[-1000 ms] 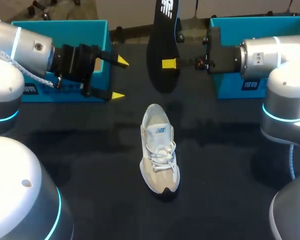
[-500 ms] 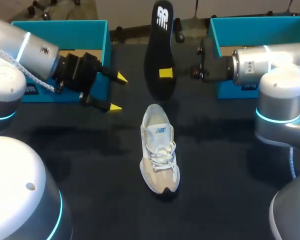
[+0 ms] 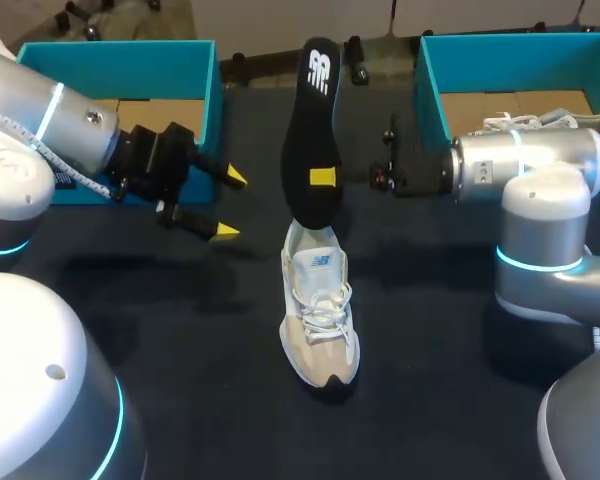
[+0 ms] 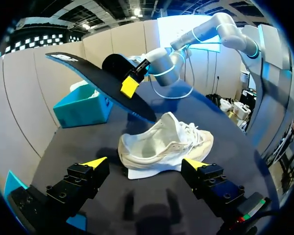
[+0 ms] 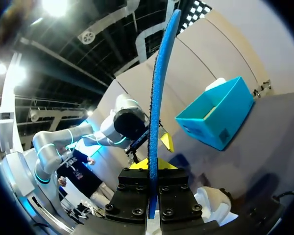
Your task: Take the shoe out of the shoebox, open the shoe tongue, remove and reinsert the insole, then place the shoe into the shoebox
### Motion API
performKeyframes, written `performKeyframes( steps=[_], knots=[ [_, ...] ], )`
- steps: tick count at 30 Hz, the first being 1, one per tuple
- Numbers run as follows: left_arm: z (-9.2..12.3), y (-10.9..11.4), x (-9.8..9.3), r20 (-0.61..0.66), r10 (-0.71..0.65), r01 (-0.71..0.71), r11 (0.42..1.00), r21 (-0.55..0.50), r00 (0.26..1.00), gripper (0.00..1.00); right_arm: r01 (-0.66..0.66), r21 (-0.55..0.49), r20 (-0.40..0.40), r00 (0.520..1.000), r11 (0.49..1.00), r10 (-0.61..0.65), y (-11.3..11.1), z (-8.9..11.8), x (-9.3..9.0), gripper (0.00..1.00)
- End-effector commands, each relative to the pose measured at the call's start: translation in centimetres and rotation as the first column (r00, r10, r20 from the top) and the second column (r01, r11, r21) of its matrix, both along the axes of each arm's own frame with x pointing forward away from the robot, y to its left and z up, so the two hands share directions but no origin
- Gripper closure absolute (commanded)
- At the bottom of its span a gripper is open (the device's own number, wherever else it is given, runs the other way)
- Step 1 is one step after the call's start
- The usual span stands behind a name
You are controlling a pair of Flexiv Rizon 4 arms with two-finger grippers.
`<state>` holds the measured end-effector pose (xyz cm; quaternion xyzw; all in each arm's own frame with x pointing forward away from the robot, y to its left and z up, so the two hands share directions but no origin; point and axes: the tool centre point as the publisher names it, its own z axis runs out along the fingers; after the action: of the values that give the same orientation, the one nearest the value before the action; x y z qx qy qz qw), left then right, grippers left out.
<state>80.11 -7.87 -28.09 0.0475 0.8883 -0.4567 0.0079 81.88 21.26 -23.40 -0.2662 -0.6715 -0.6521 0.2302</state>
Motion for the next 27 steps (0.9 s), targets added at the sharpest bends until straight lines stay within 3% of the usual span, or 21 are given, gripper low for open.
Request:
performKeyframes(
  steps=[1, 18, 27],
  knots=[
    [-0.9, 0.1, -0.3, -0.007, 0.014, -0.014, 1.0, 0.0, 1.0, 0.0, 0.012, 0.011, 0.002, 1.0, 1.0, -0.012, 0.5, -0.5, -0.2, 1.0],
    [-1.4, 1.0, -0.5, -0.049, 0.019, -0.019, 1.0, 0.008, 0.999, 0.0, 0.012, 0.011, 0.002, 1.0, 1.0, -0.012, 0.5, -0.5, -0.2, 1.0],
    [-3.0, 1.0, -0.5, -0.124, 0.048, -0.04, 0.997, 0.061, 0.991, 0.0, -0.014, -0.07, 0.181, 0.983, 0.997, 0.026, -0.1, -1.7, 1.7, 1.0]
  ],
)
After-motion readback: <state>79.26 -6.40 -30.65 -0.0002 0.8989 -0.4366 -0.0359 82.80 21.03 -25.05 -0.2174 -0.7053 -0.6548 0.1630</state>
